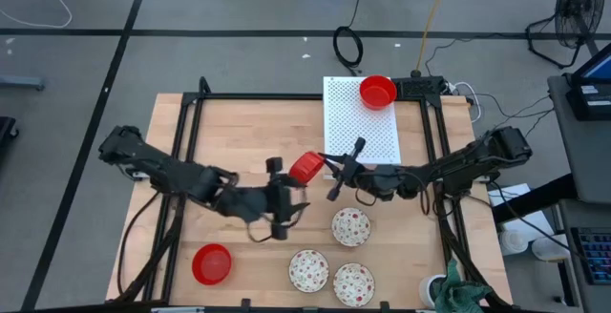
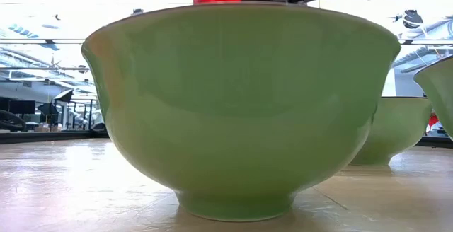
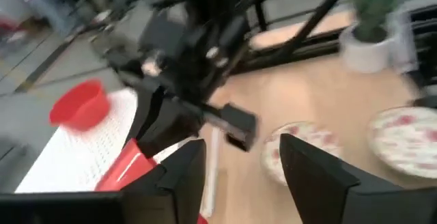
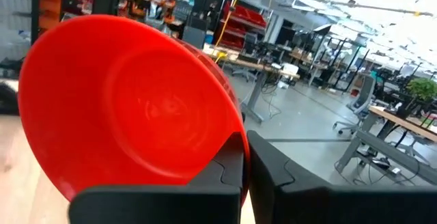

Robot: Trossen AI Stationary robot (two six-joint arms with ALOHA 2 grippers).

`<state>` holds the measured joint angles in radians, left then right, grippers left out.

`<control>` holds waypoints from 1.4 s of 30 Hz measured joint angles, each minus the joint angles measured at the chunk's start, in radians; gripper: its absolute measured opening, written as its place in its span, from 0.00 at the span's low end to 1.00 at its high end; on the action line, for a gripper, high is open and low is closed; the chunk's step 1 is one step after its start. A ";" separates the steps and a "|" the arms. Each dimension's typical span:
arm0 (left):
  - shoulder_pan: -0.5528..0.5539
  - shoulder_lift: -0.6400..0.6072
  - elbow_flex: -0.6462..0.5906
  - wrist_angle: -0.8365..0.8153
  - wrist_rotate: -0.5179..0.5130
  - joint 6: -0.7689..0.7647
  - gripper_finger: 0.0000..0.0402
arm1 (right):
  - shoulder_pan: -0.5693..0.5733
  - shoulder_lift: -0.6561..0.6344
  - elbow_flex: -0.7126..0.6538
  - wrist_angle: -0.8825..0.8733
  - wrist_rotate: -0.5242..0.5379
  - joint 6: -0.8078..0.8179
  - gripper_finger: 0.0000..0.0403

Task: Pick & Place Mini bowls
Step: Stack the top red bowl on the red bowl on the shelf

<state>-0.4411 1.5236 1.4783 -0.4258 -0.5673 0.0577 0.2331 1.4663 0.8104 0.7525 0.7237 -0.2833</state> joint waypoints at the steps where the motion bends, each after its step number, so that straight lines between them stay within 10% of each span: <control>1: -0.004 -0.017 0.001 0.001 0.009 0.015 0.49 | 0.003 -0.018 0.000 -0.035 -0.009 0.013 0.00; 10: -0.026 -0.257 -0.146 -0.045 0.135 0.050 0.48 | 0.057 -0.250 -0.003 -0.417 -0.185 0.199 0.00; 18: 0.006 -0.626 -0.532 0.138 0.390 0.024 0.45 | 0.104 -0.353 -0.076 -0.401 -0.173 0.194 0.00; 31: 0.144 -1.186 -1.073 0.425 0.448 -0.097 0.48 | 0.101 -0.373 -0.103 -0.361 -0.171 0.191 0.00; 42: 0.238 -1.306 -1.258 0.542 0.436 -0.142 0.50 | 0.101 -0.373 -0.103 -0.363 -0.171 0.192 0.00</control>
<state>-0.2033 0.2171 0.2205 0.1166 -0.1314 -0.0842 0.3336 1.0931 0.7074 0.3897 0.5522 -0.0910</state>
